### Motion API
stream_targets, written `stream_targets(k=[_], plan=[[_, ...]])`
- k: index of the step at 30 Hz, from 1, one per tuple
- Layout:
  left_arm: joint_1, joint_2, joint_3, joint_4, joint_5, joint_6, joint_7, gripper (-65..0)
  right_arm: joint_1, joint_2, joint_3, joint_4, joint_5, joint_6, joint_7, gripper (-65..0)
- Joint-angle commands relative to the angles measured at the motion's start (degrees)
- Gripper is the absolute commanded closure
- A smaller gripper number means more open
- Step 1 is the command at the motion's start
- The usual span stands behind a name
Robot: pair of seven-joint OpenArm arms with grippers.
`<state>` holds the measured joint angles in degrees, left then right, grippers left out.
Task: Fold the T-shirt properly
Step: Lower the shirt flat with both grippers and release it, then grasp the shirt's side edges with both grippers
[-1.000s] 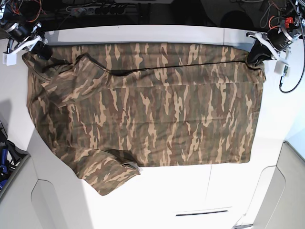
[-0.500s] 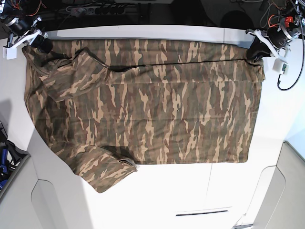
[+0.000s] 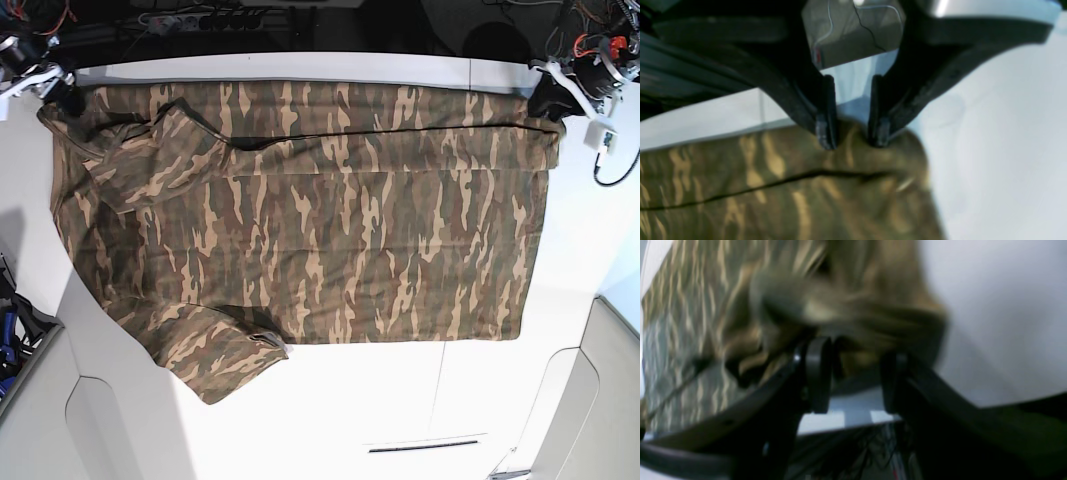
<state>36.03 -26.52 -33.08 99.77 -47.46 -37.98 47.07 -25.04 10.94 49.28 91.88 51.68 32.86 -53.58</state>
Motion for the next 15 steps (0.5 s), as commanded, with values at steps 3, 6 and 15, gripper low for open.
stream_targets(k=[3,6,15], plan=[[0.1,-1.0,-4.3,1.0,-2.8,0.0,-0.5,-25.3,1.7,1.6,3.9,1.0,1.2,0.6,1.0,-24.0],[0.1,-1.0,-7.7,1.0,-3.9,-0.2,-0.5,-28.6,3.4,3.6,5.5,1.0,0.4,0.6,1.4,-24.0],[-0.2,-1.4,-13.9,1.0,-5.1,-0.2,-1.4,-28.6,9.4,9.3,5.6,1.0,-3.3,0.0,2.7,-24.1]])
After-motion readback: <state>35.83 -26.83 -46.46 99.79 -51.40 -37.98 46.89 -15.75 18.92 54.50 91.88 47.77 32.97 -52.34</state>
